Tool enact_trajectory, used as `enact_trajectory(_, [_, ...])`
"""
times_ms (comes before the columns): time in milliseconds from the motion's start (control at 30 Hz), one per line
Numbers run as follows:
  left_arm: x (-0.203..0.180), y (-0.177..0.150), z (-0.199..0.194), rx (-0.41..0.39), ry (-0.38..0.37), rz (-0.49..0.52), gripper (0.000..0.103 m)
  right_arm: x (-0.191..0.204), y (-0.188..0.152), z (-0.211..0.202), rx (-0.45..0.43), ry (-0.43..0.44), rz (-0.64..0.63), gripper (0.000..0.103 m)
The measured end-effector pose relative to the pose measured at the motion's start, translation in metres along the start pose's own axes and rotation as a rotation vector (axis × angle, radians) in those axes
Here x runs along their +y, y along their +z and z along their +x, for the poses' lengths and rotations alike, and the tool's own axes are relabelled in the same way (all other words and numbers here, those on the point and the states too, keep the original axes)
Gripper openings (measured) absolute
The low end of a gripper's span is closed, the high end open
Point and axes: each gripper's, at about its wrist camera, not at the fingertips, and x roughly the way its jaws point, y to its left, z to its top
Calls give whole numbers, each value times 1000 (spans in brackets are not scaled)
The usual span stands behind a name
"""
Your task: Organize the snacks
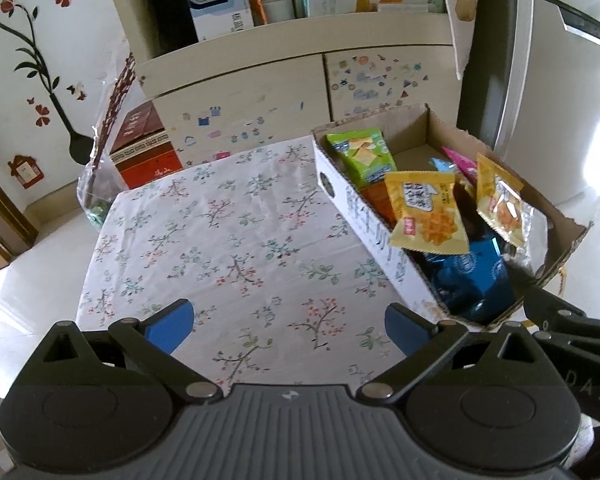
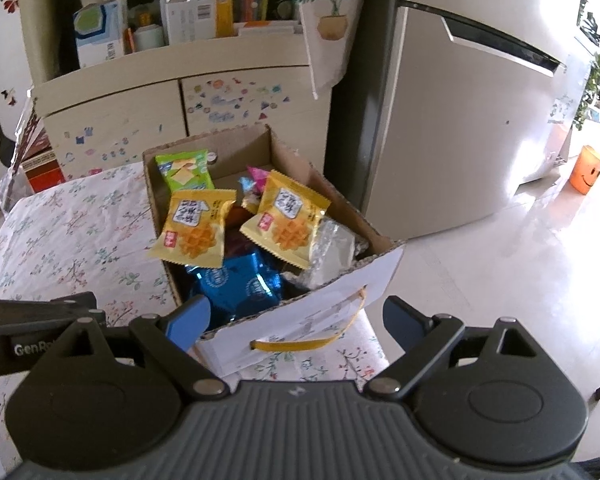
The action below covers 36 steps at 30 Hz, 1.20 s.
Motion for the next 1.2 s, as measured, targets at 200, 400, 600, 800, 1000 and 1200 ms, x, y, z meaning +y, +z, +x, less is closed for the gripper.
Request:
enact_trajectory(200, [18, -7, 0, 9, 20, -21, 103, 16, -6, 4, 16, 37, -45, 93])
enact_trajectory(400, [49, -14, -6, -14, 51, -65, 103, 39, -17, 7, 48, 155, -134, 93])
enact_trajectory(600, [80, -23, -2, 6, 68, -128, 103, 77, -39, 9, 82, 327, -293, 93])
enact_trajectory(800, [104, -30, 0, 17, 57, -187, 103, 116, -62, 25, 109, 453, -445, 93])
enact_trajectory(1000, [124, -39, 13, 45, 65, -250, 103, 144, -81, 50, 141, 492, -521, 93])
enact_trajectory(1200, [137, -40, 24, 75, 60, -312, 103, 150, -82, 80, 101, 436, -458, 100])
